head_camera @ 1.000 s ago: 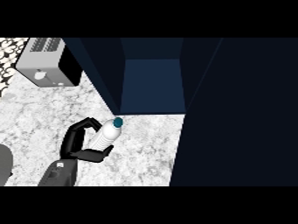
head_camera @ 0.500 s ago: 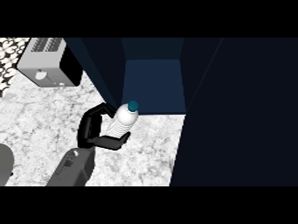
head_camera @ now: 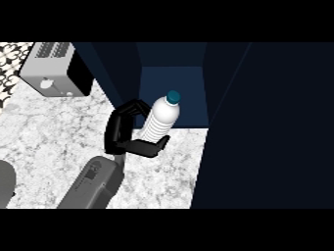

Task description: Pick up the bottled water, place it into the cabinet and close the cabinet

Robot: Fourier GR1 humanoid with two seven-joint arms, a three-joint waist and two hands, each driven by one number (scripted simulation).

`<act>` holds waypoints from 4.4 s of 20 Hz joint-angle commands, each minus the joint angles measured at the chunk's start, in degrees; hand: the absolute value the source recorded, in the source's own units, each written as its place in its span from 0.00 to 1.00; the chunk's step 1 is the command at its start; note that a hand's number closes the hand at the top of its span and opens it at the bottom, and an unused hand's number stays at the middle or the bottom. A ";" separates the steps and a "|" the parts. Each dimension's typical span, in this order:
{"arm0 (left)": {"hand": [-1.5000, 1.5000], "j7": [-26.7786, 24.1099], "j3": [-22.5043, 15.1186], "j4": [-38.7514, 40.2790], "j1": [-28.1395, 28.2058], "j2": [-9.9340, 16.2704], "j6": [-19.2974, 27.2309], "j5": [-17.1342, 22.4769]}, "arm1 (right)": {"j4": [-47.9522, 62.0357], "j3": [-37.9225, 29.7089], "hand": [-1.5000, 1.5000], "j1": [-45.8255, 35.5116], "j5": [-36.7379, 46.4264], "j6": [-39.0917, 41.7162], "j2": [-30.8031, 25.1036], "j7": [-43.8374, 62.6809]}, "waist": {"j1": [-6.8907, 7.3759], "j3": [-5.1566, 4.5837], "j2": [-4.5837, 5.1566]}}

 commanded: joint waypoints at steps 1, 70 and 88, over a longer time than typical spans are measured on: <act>1.00 4.93 -4.76 -1.83 -5.90 -0.03 7.56 4.02 | -1.95 0.06 0.00 2.59 2.19 0.95 -1.18 -2.89 | -0.30 0.02 0.11; 0.00 -9.97 3.98 50.40 -45.23 -0.02 5.11 13.56 | -4.95 -6.94 0.00 10.57 -7.31 8.85 -5.04 -10.92 | -3.73 -0.11 1.39; 1.00 1.56 -6.33 17.53 -26.63 -0.03 3.32 20.07 | -5.74 -10.41 0.00 10.90 -6.28 8.32 -4.77 -8.07 | 2.01 0.01 -0.76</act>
